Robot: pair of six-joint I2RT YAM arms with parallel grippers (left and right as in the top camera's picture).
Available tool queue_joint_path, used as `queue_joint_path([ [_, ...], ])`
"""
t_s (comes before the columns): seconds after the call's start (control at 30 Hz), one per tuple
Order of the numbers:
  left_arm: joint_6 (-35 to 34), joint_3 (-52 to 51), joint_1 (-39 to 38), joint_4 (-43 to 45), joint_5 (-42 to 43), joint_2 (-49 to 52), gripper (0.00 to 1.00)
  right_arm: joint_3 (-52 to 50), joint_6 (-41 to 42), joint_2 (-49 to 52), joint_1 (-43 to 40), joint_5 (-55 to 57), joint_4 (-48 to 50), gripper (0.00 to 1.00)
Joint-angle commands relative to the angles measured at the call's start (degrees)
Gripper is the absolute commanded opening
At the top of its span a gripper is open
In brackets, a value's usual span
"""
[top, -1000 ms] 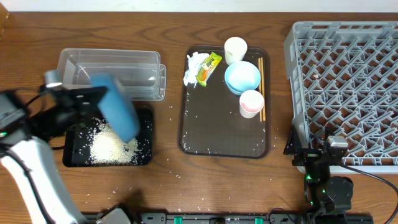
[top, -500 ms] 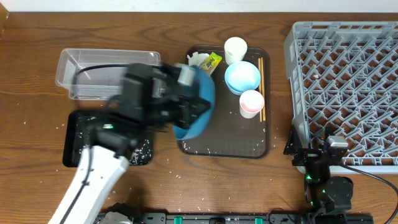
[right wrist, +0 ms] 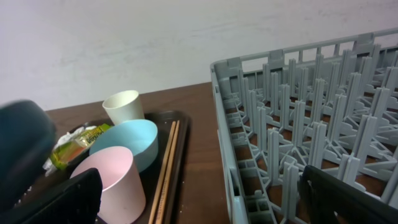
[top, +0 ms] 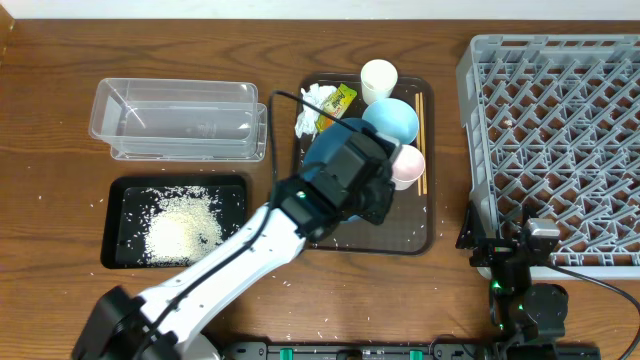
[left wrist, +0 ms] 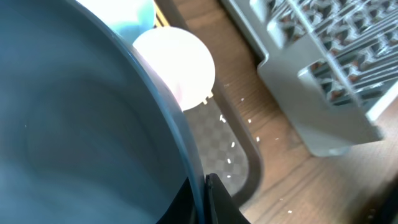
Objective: Sort waste into correct bins and load items into the dishwasher rack
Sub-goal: 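Carry the teal plate back and set it on the brown tray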
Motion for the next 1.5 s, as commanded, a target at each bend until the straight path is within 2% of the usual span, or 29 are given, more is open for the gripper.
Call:
queue_joint_path([
  [0.0,1.81,0.02,0.0,0.28,-2.47,2.12,0.06,-0.15,-0.79,-0.35,-0.42,0.46,-0.09,0.99],
  [0.8,0.87,-0.02,-0.11,-2.58,-3.1,8.41,0.07,-0.15,-0.79,-0.35,-0.39,0.46,-0.09,0.99],
  [0.93,0.92,-0.02,-0.11,-2.54,-1.09,8.41,0.21,-0.15,-0.79,-0.35,-0.39,0.46,-0.09,0.99],
  [1.17,0.96,0.28,-0.04,-2.51,-1.2,7.72,0.22,-0.15,-0.79,-0.35,-0.39,0.46,-0.09,0.99],
  [1.23,0.96,0.76,0.09,-2.56,-2.58,7.13,0.23,-0.15,-0.79,-0.35,-0.39,0.46,-0.09,0.99],
  [1.3,0.96,1.16,0.24,-2.56,-7.17,5.6,0.29,-0.15,-0.79,-0.35,-0.42,0.46,-0.09,0.99],
  [1.47,0.96,1.75,2.49,-2.51,-18.97,0.13,0.38,-0.15,-0.79,-0.35,-0.39,0.46,-0.09,0.99],
])
